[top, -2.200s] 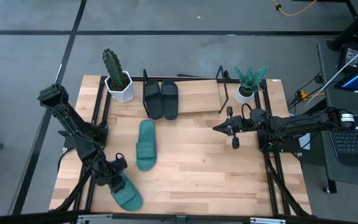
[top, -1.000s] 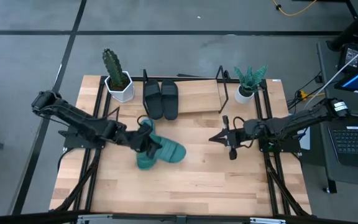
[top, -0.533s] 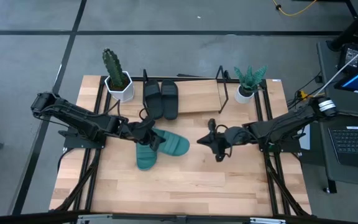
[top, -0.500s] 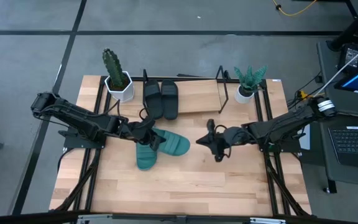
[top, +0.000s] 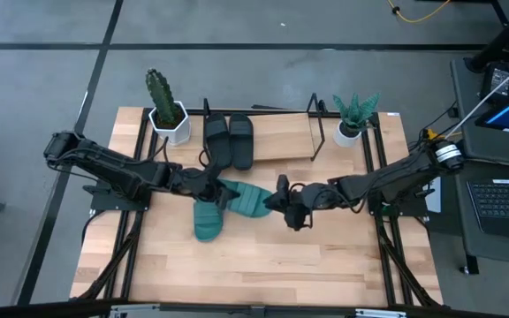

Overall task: Pick and place slides into the shelf
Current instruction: Put the left green slide on the shelf

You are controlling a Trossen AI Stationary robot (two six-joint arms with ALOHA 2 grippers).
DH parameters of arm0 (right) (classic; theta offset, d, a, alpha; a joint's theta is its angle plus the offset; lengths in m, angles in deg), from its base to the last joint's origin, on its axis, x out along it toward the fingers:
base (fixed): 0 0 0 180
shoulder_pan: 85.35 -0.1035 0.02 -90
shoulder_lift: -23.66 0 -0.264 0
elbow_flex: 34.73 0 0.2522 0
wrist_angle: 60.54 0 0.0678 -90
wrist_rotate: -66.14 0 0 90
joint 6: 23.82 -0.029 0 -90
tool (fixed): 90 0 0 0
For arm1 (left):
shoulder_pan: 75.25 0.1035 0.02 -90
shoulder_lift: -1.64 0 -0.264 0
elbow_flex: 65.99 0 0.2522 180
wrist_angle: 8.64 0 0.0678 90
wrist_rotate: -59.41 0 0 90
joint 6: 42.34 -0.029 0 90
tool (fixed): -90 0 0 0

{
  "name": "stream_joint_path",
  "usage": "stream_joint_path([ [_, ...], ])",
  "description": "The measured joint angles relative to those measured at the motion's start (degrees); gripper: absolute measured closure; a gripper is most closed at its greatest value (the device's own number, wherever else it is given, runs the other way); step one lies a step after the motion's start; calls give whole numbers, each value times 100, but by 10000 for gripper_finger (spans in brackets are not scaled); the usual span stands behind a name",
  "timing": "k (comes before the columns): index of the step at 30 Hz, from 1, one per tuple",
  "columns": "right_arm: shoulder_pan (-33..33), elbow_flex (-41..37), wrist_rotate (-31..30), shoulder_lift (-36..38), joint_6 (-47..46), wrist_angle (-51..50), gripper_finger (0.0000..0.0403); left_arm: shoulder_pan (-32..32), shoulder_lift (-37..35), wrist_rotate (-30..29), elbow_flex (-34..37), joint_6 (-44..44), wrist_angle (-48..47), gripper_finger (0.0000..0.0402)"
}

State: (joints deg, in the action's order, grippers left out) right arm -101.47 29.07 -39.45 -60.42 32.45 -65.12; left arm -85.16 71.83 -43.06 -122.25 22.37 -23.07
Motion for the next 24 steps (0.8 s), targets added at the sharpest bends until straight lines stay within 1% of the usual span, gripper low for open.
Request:
stream_joint_path([
  [3, -65, 38, 2, -94, 117, 0, 289, 69, 0, 42, 0, -60, 119, 401],
  [6, -131, 40, 3, -190, 264, 40, 280, 105, 0, 159, 0, -64, 272, 401],
  [8, -180, 40, -87, -256, 467, 95, 279, 105, 0, 164, 0, -64, 323, 401],
  [12, -226, 43, -465, -358, 929, 426, 286, 100, 0, 168, 0, 10, 403, 401],
  [16, -216, 46, -517, -455, 1260, 598, 291, 90, 0, 168, 0, 77, 437, 401],
  [24, -197, 46, -596, -556, 1473, 762, 292, 53, 0, 173, 0, 117, 467, 401],
])
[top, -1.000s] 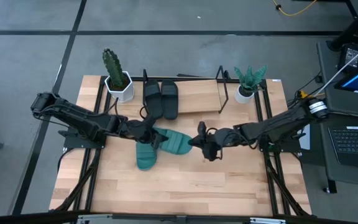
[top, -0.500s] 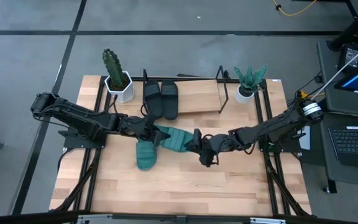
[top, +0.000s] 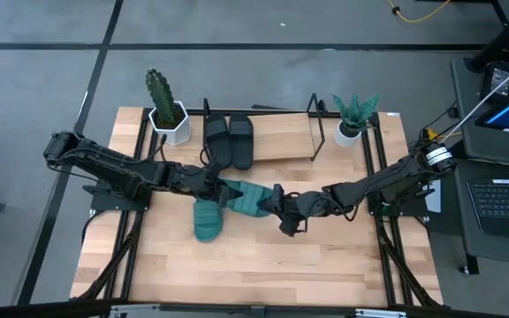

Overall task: Pick and place slides into the shelf
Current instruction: Put the left green slide on the shelf

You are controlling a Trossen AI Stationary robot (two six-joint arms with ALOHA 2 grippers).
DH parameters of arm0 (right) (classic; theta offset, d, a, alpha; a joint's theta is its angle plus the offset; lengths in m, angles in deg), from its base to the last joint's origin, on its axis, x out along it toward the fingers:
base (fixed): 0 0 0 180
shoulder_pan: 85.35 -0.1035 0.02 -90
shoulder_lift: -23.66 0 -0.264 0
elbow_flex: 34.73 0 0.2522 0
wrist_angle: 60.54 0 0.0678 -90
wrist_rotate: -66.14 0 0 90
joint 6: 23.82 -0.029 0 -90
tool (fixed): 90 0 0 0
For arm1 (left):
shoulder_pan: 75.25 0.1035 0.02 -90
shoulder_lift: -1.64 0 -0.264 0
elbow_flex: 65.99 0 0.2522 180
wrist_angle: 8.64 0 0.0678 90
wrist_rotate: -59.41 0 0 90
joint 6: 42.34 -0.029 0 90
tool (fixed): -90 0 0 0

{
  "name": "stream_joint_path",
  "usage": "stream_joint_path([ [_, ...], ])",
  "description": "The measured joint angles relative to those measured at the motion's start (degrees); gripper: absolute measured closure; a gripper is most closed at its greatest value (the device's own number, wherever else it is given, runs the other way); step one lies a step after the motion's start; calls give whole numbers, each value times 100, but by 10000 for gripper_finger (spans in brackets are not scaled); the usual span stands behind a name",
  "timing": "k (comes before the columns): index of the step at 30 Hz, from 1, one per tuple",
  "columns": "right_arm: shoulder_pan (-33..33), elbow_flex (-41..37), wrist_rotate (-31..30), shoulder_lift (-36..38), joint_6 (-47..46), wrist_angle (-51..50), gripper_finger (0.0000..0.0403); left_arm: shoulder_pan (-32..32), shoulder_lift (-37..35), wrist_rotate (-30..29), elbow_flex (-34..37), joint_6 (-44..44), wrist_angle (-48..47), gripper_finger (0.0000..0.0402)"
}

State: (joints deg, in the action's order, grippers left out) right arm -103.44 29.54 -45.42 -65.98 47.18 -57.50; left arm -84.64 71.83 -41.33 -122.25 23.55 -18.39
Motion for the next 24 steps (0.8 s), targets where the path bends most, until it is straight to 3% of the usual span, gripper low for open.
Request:
stream_joint_path([
  [12, 289, -2, -214, -5, 140, 48, 293, 4, 0, 47, 0, -67, 257, 401],
  [17, 248, -2, 130, -5, 129, 71, 293, 43, 0, 87, 0, -179, 267, 401],
  [24, 176, -2, 168, -5, 127, 76, 293, 50, 0, 87, 0, -208, 270, 401],
])
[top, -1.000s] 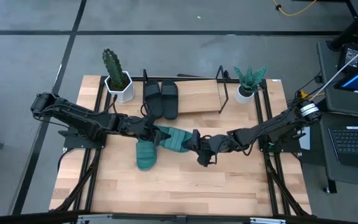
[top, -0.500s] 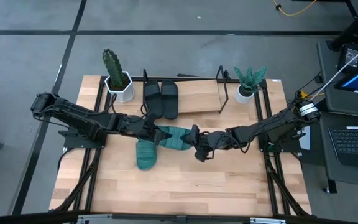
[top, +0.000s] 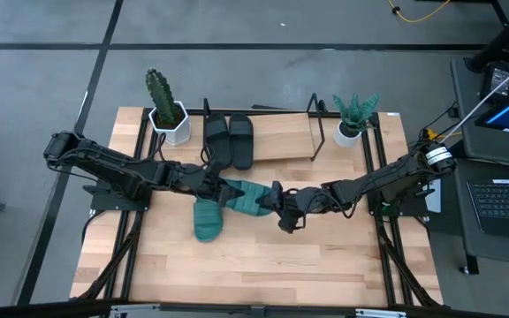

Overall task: Pick and place slides into the shelf
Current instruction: Put the left green slide on the shelf

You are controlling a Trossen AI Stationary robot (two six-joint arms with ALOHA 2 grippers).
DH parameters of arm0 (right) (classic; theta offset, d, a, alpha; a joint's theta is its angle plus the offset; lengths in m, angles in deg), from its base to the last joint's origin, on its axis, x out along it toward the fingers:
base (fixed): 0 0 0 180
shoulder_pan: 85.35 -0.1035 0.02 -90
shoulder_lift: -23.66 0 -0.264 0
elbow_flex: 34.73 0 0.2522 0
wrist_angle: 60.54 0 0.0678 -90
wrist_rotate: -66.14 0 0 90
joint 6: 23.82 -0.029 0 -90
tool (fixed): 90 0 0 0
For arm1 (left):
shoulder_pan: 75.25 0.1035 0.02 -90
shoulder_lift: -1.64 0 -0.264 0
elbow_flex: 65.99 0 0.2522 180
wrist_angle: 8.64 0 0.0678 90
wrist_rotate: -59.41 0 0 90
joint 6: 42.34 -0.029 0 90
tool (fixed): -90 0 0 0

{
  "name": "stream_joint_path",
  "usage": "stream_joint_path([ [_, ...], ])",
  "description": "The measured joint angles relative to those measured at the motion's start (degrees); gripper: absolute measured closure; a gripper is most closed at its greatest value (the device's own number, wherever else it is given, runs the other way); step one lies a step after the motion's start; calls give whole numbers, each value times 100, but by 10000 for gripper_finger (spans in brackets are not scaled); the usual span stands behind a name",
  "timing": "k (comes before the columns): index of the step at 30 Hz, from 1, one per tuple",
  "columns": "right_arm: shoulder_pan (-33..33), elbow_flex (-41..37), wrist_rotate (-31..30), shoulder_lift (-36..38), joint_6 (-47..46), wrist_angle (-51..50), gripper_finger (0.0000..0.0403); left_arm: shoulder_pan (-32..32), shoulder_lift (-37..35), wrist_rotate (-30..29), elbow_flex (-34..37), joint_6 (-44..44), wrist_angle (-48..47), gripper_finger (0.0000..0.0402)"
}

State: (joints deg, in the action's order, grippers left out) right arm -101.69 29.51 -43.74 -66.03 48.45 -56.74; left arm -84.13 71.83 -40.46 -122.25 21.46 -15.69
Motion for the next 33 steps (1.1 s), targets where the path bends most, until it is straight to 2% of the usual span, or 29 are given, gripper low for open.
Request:
stream_joint_path([
  [9, 0, -6, 4, 0, 0, 94, 299, 0, 0, -40, 1, -13, -1, 401],
  [19, -7, -7, 24, 0, -4, 141, 372, 2, 0, -62, 0, -232, -3, 401],
  [24, -4, -9, 15, 0, -123, 144, 395, 2, 0, -139, 0, -518, -3, 400],
  [33, 0, -7, -23, 0, -317, 166, 400, 0, 0, -400, 0, -1247, -8, 342],
])
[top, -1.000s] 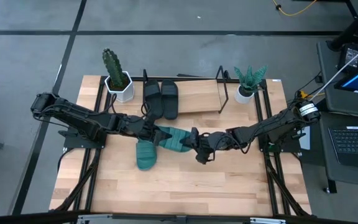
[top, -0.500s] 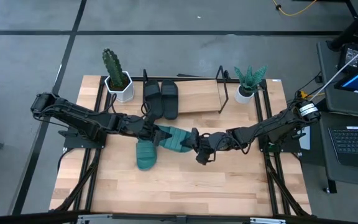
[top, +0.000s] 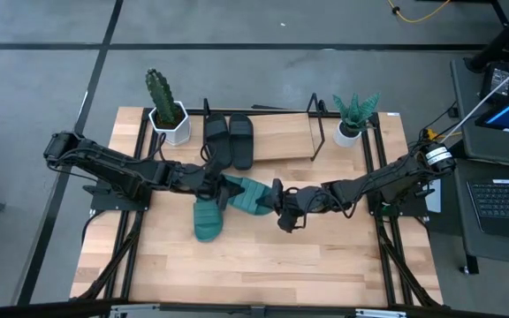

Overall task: Pick and place slides into the shelf
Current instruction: Put the left green slide on the shelf

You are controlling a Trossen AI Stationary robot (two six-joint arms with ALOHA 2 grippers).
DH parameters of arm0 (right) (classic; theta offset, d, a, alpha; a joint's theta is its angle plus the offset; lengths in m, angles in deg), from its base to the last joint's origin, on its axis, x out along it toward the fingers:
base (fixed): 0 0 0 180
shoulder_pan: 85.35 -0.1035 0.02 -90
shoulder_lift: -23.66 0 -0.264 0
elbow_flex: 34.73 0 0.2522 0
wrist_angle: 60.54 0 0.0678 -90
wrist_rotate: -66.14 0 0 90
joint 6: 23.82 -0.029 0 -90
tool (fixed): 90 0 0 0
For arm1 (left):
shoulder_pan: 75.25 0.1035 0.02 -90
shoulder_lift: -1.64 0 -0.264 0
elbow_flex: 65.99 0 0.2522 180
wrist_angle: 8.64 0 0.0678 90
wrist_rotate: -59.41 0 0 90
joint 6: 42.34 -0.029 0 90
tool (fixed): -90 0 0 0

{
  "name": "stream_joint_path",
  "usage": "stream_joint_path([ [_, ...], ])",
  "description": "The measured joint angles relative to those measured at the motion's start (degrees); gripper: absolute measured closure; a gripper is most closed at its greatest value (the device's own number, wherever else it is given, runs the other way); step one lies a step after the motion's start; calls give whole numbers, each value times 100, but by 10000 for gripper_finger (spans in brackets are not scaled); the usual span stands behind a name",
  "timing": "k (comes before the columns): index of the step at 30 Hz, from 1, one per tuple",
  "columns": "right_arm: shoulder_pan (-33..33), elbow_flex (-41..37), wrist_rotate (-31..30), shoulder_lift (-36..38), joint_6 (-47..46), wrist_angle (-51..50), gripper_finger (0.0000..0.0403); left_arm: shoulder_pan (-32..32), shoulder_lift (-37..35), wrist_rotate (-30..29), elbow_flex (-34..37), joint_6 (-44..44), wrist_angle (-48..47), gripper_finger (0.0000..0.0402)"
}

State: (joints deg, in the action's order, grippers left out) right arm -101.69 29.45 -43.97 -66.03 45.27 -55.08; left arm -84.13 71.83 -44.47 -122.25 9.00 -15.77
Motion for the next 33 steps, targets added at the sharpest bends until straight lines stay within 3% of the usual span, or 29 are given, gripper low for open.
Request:
stream_joint_path([
  [6, -9, 0, -524, 7, -317, -147, 401, 4, 0, -59, 0, -868, -63, 306],
  [12, -10, 0, -830, 18, -646, -305, 401, 4, -2, -75, 0, -1530, -71, 298],
  [19, 14, 0, -1728, 76, -777, -518, 401, 26, -107, -170, 0, -2163, -66, 320],
  [33, 0, 0, -1644, 152, -1191, -792, 402, 83, -639, -467, 0, -2745, -85, 369],
])
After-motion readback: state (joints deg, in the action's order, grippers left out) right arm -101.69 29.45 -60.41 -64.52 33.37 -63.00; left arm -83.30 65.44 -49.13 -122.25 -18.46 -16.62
